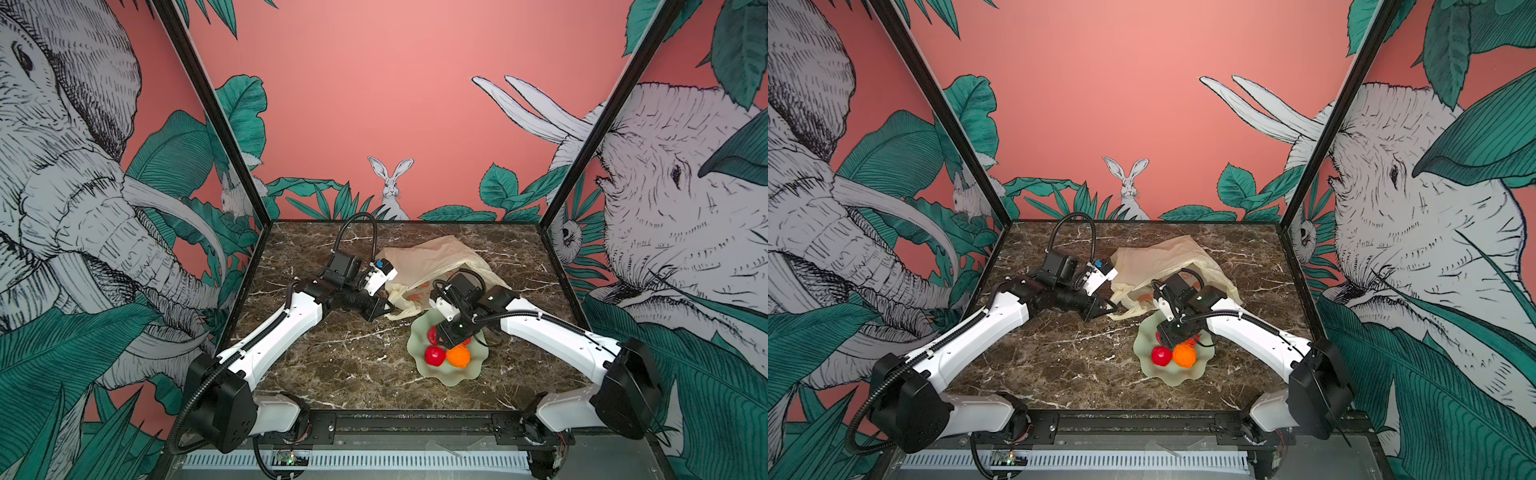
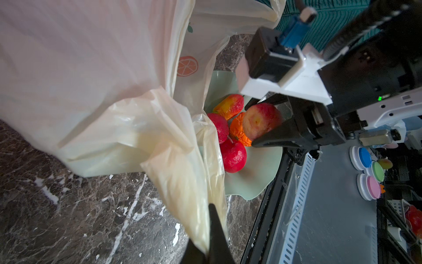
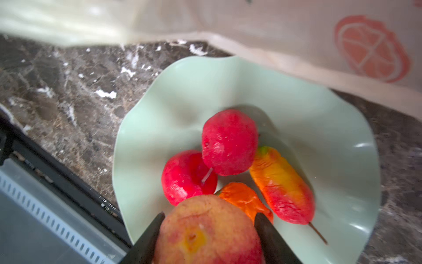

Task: Take fruits out of the plastic bag
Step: Place the fake fruit on the plate.

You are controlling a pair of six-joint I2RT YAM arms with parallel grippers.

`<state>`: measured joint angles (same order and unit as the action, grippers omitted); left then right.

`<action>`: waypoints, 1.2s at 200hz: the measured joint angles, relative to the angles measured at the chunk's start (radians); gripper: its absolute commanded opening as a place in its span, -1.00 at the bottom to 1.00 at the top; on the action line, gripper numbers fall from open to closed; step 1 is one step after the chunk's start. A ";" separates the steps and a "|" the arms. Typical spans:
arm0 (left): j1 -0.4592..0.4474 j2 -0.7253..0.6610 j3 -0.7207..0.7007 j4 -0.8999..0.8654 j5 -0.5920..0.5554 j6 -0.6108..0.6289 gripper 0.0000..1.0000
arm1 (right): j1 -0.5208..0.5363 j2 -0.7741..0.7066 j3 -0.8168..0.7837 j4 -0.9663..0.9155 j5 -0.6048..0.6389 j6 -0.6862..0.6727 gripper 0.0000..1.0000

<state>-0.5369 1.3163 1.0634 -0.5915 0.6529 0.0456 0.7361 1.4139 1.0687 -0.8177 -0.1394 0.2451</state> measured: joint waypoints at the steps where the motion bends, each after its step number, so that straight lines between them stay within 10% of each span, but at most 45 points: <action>1: 0.000 0.000 0.000 0.000 0.000 0.000 -1.00 | 0.000 0.001 0.001 0.000 0.004 0.000 0.16; 84: 0.000 -0.009 0.000 0.000 0.000 0.000 -1.00 | -0.023 0.139 0.073 0.009 0.214 0.040 0.54; 156: 0.000 -0.024 0.000 0.000 -0.004 0.000 -1.00 | -0.023 0.149 0.077 0.010 0.233 0.037 0.50; 200: 0.000 -0.024 0.000 0.000 -0.004 0.000 -1.00 | -0.023 0.085 0.077 0.034 0.230 0.027 -0.07; 226: 0.000 -0.024 0.000 -0.001 -0.004 0.000 -1.00 | -0.024 -0.016 0.037 0.105 0.219 0.011 -0.98; 240: 0.000 -0.024 0.002 -0.001 -0.004 0.000 -1.00 | -0.024 -0.061 0.011 0.142 0.215 0.000 -1.00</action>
<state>-0.5369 1.2919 1.0653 -0.5922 0.6487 0.0460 0.7124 1.3529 1.0801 -0.6758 0.0757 0.2455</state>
